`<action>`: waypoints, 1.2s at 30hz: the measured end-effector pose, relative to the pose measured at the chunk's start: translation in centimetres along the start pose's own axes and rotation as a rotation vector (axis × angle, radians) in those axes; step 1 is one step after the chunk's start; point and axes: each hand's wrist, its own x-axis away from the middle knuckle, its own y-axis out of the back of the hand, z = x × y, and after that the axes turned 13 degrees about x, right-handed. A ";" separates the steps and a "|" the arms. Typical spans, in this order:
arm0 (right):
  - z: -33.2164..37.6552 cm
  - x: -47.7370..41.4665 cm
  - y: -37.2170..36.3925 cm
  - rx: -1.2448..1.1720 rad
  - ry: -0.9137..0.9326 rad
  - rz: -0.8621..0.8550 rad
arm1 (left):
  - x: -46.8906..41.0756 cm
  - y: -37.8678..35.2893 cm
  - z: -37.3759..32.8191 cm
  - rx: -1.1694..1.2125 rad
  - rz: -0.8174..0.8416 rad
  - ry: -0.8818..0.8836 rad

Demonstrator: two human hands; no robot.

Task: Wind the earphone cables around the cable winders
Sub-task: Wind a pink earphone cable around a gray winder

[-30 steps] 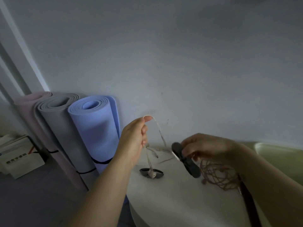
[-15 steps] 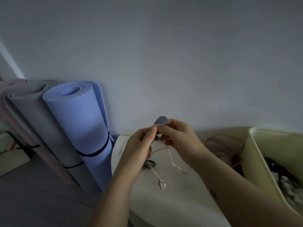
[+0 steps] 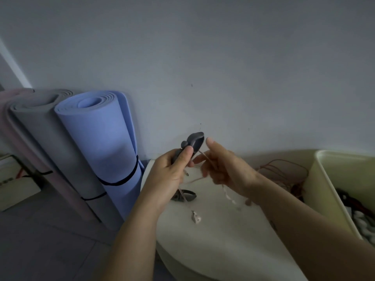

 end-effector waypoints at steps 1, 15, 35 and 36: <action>0.4 0.1 0.3 0.065 0.020 -0.061 | -0.1 0.2 0.0 -0.004 -0.016 0.001; 3.4 2.0 1.7 0.566 0.213 -0.323 | -0.3 1.2 -0.1 0.347 -0.232 0.095; 3.1 3.7 2.3 0.701 0.177 -0.243 | 0.8 -1.5 -0.1 0.033 0.092 0.034; 3.1 3.8 2.3 0.707 0.185 -0.244 | 0.8 -1.5 -0.1 0.035 0.101 0.039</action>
